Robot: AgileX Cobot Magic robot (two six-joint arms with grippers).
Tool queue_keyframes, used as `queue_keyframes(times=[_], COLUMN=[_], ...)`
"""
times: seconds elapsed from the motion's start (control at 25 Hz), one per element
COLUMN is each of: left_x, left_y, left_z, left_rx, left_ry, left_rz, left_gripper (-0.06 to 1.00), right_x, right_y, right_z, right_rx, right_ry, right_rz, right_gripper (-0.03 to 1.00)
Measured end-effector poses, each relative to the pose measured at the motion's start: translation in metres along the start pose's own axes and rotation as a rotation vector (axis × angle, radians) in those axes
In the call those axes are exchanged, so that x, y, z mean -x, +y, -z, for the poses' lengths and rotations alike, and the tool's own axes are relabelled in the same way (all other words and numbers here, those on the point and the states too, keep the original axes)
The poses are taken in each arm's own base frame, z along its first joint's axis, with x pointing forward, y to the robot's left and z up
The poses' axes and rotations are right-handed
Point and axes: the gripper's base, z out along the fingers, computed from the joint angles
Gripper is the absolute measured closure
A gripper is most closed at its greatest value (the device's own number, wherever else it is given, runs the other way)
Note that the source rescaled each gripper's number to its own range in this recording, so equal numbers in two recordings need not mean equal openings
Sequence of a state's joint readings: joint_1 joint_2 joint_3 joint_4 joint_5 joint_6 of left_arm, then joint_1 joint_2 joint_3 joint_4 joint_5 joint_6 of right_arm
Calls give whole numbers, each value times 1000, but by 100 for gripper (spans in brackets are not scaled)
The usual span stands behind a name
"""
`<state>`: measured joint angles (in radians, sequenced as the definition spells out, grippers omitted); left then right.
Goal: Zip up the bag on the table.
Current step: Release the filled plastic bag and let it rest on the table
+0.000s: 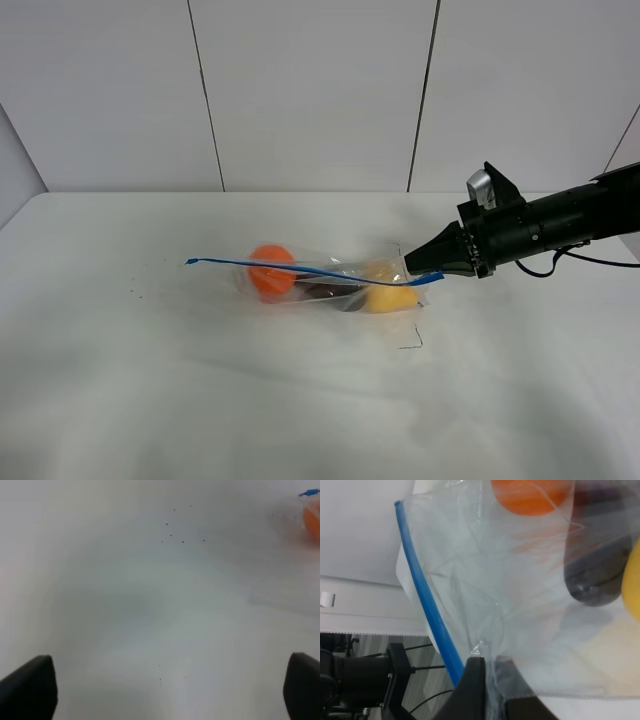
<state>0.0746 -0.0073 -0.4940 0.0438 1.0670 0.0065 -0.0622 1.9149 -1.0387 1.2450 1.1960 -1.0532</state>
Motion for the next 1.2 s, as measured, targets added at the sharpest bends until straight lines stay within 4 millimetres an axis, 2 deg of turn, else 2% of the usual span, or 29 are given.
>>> queue_keyframes(times=[0.6, 0.68, 0.72, 0.76, 0.84, 0.92, 1.0, 1.2], left_x=[0, 0, 0, 0, 0, 0, 0, 0], left_y=[0, 0, 0, 0, 0, 0, 0, 0], left_z=[0, 0, 0, 0, 0, 0, 0, 0], left_rx=[0, 0, 0, 0, 0, 0, 0, 0], left_ry=[0, 0, 0, 0, 0, 0, 0, 0], left_rz=[0, 0, 0, 0, 0, 0, 0, 0], left_gripper=[1, 1, 1, 1, 1, 1, 1, 1], right_x=[1, 1, 1, 1, 1, 2, 2, 4], right_y=[1, 1, 1, 1, 1, 1, 1, 1], right_z=[0, 0, 0, 0, 0, 0, 0, 1], right_rx=[7, 8, 11, 13, 14, 12, 10, -16], right_ry=[-12, -12, -13, -15, -16, -19, -20, -39], right_rz=[-5, -6, -7, -8, -13, -24, -29, -47], right_gripper=[96, 85, 75, 65, 33, 11, 2, -3])
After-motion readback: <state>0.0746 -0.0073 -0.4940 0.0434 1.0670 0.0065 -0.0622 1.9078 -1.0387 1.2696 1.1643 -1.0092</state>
